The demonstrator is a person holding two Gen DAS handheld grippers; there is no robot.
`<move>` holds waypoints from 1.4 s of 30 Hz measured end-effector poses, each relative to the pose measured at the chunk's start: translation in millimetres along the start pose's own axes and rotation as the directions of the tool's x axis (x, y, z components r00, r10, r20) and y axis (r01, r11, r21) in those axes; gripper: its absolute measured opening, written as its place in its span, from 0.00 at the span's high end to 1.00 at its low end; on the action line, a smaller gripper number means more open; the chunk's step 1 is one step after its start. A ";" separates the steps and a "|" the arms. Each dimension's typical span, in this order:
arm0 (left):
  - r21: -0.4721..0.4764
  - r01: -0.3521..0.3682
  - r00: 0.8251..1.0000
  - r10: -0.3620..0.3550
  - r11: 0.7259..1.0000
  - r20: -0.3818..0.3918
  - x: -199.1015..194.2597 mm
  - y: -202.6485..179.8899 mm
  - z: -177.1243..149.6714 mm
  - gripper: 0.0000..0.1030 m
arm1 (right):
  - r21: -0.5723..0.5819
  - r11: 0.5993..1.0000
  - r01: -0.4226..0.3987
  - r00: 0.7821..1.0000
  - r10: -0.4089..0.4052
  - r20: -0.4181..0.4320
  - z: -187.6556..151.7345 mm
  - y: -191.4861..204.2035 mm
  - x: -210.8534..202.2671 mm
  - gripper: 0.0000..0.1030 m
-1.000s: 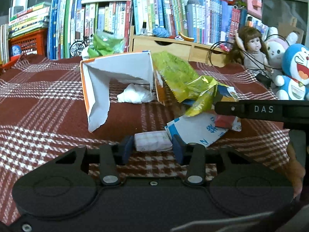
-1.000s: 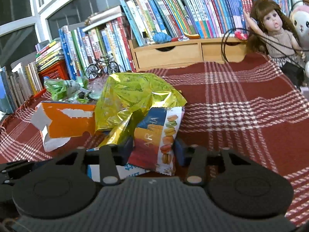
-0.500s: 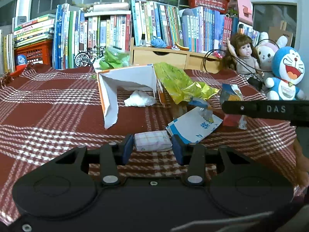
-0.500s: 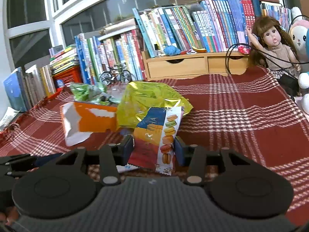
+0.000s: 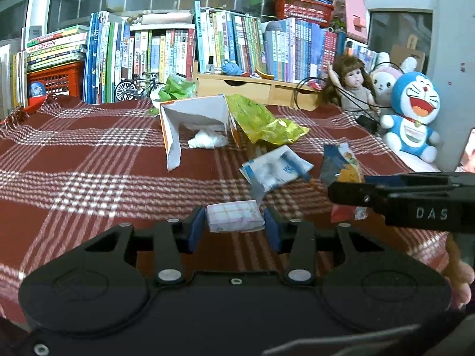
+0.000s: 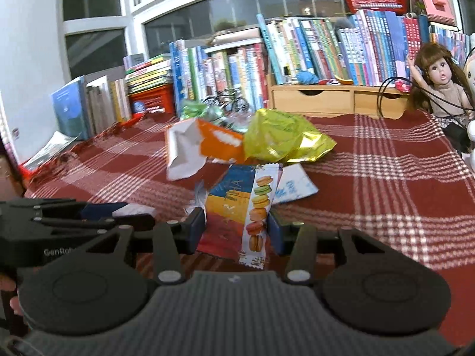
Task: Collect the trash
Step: 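Carry the napkin and packet down into the black bin and open both tools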
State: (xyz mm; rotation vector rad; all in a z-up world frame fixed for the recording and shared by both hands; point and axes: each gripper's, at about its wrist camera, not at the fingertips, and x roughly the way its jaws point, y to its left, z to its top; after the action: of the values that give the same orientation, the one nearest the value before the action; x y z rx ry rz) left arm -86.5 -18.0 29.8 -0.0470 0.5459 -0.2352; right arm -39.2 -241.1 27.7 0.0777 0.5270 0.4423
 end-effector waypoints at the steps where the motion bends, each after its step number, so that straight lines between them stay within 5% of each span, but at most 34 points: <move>1: 0.003 0.002 1.000 -0.002 1.000 0.000 -5.6 -0.6 -2.6 0.60 | -0.004 1.000 -0.006 1.000 0.006 -0.004 -3.7 3.0 -3.7 0.51; 14: -0.004 0.003 0.999 -0.004 1.000 -0.041 -55.0 -1.5 -39.4 0.60 | -0.082 0.992 -0.093 0.993 0.087 -0.074 -43.1 44.5 -39.5 0.51; 28: -0.037 -0.024 0.984 0.017 0.999 -0.176 -66.3 5.9 -87.0 0.60 | -0.107 0.980 -0.166 0.967 0.140 -0.215 -93.2 72.5 -41.3 0.51; 42: -0.091 -0.102 0.923 0.060 0.991 -0.379 -22.3 16.7 -147.9 0.60 | -0.052 0.991 -0.121 0.907 0.089 -0.413 -151.5 57.3 0.7 0.50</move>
State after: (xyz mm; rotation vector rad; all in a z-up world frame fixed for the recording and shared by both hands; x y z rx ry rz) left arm -178.3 6.0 -87.0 -0.0866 0.9422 -0.1320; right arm -137.1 -195.2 -92.9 -0.0632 0.9229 0.5885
